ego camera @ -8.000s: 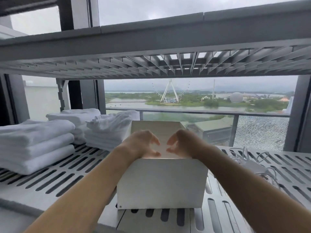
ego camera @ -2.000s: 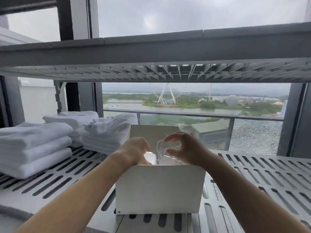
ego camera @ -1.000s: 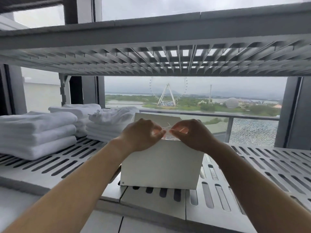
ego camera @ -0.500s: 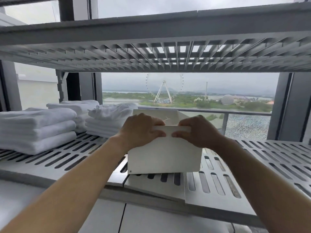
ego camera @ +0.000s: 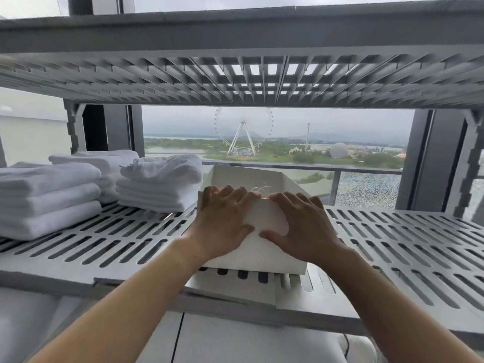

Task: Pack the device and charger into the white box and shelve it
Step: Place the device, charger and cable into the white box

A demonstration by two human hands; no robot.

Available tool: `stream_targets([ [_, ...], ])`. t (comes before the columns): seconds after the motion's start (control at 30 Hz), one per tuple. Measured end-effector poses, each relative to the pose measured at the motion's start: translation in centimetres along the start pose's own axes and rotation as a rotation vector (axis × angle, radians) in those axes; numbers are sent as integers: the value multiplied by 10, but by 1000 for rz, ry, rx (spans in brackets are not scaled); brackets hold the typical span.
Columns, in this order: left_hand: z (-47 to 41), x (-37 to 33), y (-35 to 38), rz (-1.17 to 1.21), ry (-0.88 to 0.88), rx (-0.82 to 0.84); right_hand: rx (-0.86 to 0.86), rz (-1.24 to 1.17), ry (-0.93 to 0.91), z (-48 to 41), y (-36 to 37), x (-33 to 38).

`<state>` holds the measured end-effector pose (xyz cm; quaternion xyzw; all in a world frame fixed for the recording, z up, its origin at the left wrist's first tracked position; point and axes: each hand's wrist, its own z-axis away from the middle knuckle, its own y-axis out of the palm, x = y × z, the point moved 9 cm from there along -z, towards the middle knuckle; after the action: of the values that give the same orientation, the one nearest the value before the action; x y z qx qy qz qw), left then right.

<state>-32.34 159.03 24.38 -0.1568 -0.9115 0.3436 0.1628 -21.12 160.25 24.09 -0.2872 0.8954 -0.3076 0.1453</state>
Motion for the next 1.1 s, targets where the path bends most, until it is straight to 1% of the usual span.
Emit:
stream_targets([
  [0.07,-2,4,1,38,1,39,7,-42,17,-2,0,-3],
  [0.1,-4,5,-2,66,9,26,0,-72,25,-4,-3,-4],
  [0.23,-3,-4,-11,95,53,-98,-57,-110,28,-2,-15,-6],
  [0.33,0,-18,-10,93,82,-183,-68,-68,39,11,-24,-11],
  [0.5,-10,-54,-7,187,116,-206,-66,48,86,38,-53,-27],
  [0.67,-24,-108,-7,322,156,-256,-42,149,150,71,-98,-53],
  [0.87,-44,-171,7,394,215,-159,26,212,287,116,-134,-92],
  [1.0,-48,-182,10,355,136,-120,78,280,335,125,-140,-103],
  [1.1,-46,-183,11,318,97,-77,90,276,341,126,-140,-104],
])
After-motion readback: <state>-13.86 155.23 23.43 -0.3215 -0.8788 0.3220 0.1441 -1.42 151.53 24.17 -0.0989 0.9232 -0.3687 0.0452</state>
